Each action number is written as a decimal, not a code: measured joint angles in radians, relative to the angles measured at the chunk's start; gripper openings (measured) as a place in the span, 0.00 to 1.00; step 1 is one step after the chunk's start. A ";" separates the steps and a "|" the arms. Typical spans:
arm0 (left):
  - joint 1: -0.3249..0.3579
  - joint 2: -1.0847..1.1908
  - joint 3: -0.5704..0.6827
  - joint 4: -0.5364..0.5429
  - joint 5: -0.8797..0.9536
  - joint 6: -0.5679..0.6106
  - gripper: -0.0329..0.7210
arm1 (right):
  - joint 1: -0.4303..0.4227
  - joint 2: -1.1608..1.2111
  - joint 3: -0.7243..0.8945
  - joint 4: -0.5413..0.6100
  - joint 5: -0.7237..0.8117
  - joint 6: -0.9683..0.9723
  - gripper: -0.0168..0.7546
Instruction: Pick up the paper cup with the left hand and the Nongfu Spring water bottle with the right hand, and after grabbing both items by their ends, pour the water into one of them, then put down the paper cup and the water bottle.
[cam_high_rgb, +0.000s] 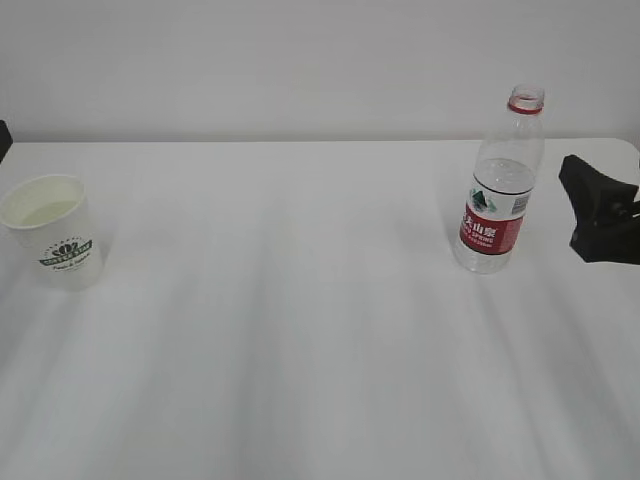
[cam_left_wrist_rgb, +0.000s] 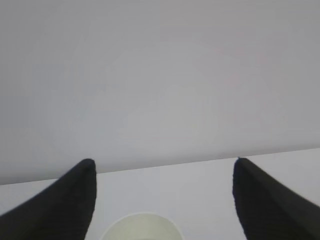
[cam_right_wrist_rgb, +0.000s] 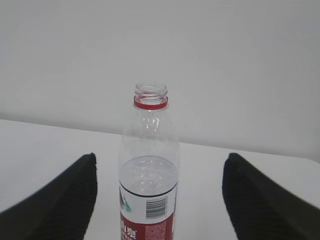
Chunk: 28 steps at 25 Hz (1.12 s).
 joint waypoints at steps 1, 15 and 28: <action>0.000 -0.011 0.000 0.001 0.015 0.000 0.86 | 0.000 -0.010 0.000 0.000 0.011 -0.001 0.79; 0.000 -0.178 0.001 0.009 0.265 -0.043 0.85 | 0.000 -0.111 0.001 0.002 0.197 -0.010 0.79; 0.000 -0.397 0.004 0.026 0.511 -0.073 0.83 | 0.000 -0.264 0.002 0.017 0.412 -0.020 0.79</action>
